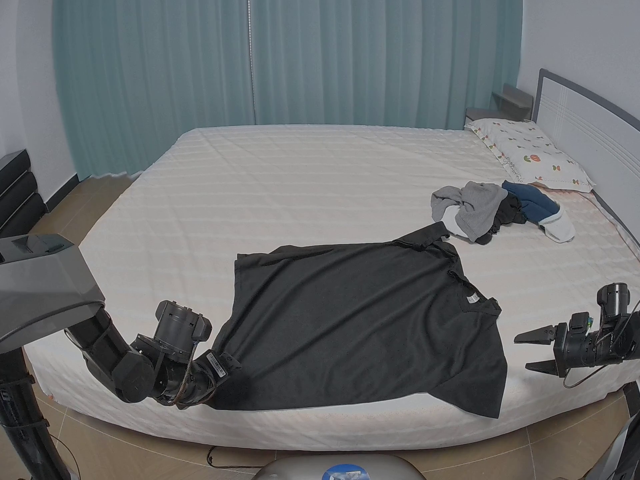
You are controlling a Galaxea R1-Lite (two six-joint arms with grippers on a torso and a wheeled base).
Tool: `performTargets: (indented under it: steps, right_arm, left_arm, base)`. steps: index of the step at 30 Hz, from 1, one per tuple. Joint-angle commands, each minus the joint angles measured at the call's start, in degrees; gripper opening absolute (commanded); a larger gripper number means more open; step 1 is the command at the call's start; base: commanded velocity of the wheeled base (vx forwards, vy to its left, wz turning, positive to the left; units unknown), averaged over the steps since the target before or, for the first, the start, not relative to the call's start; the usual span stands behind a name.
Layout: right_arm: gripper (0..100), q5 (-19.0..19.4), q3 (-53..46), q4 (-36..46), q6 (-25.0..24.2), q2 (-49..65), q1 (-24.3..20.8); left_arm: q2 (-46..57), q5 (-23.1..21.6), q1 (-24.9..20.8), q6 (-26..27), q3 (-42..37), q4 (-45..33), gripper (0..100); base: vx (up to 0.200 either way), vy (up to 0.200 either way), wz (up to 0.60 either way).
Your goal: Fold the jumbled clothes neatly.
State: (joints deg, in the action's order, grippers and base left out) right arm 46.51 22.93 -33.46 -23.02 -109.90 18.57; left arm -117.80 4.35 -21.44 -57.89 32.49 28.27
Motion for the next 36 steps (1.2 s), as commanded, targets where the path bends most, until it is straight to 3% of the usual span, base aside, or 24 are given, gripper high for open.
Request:
performTargets:
  steps: [1,15,24,33,35,36]
  right_arm:
    - [100,0.1,0.1,0.0,0.0,-0.2,0.0]
    - [100,0.0,-0.1,0.0,0.0,0.3,-0.5]
    - [100,-0.1,-0.2,-0.6,-0.5,1.3,-0.6]
    - [100,-1.1,-0.7,-6.8,-11.3,3.6,-3.4]
    - [100,-4.9,-0.9,-11.1,-16.3,3.0,-4.9]
    - [100,-4.9,-0.9,-11.1,-16.3,3.0,-4.9]
  left_arm:
    - [0.0,0.0,-0.3,-0.1,0.0,0.0,100]
    - [2.1,0.0,-1.0,-0.8,0.0,-0.2,100]
    - [4.2,0.2,-2.3,-3.5,0.5,-0.2,100]
    - [5.2,0.0,-1.5,-4.0,0.8,-0.3,100]
    - [4.9,0.0,-1.5,-4.0,0.8,-0.2,100]
    - [4.9,0.0,-1.5,-4.0,0.8,-0.2,100]
  base:
    - [0.000,-0.200,0.00]
    - [0.000,-0.200,0.00]
    - [0.000,0.000,0.00]
    - [0.133,0.000,0.00]
    - [0.200,0.000,0.00]
    - [0.200,0.000,0.00]
